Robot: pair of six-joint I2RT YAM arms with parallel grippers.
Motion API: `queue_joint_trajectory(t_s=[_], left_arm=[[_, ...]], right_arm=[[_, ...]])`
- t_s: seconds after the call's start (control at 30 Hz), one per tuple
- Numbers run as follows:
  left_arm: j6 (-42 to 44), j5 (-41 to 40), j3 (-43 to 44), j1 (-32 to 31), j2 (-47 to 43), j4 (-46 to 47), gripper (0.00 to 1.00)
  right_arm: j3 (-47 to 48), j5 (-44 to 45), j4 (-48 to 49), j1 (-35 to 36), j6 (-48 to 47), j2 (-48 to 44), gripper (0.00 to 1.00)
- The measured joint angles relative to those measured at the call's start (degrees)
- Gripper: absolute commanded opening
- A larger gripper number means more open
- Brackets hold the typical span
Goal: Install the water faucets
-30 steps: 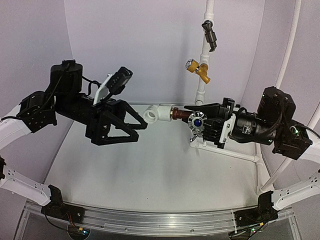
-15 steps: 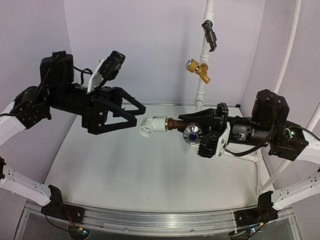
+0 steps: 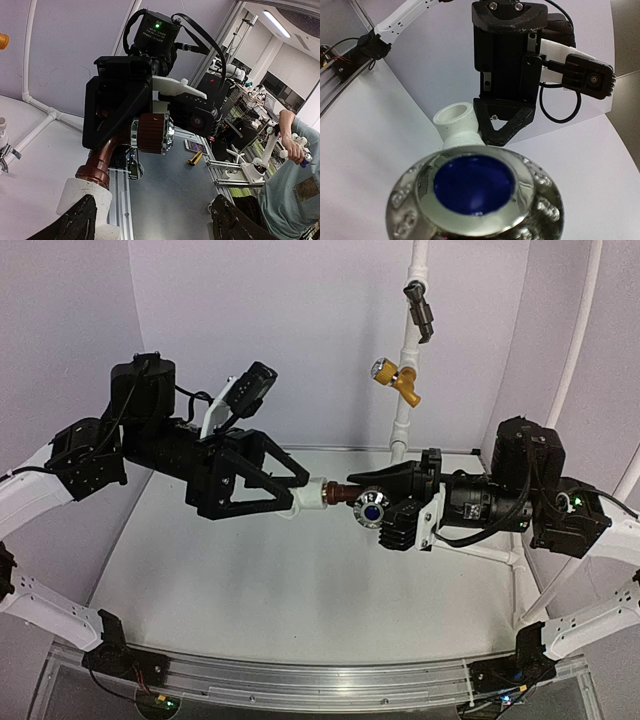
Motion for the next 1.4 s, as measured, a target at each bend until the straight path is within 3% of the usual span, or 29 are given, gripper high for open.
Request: queue_joint_trajectory(t_s=[0.47, 0.77, 1.4], left_arm=[[-0.04, 1.08, -4.26, -0.03, -0.28, -0.58, 0.78], [-0.51, -4.99, -5.10, -0.06, -0.43, -1.30, 0.87], [-11.23, -2.32, -9.13, 0.26, -4.77, 12.26, 0.91]], right_arm=[[1.88, 4.66, 1.34, -0.01, 3.73, 1.21, 0.00], [2.95, 1.60, 3.98, -0.11, 7.34, 0.42, 0.00], [2.40, -3.50, 1.46, 0.88, 4.26, -0.78, 0.00]])
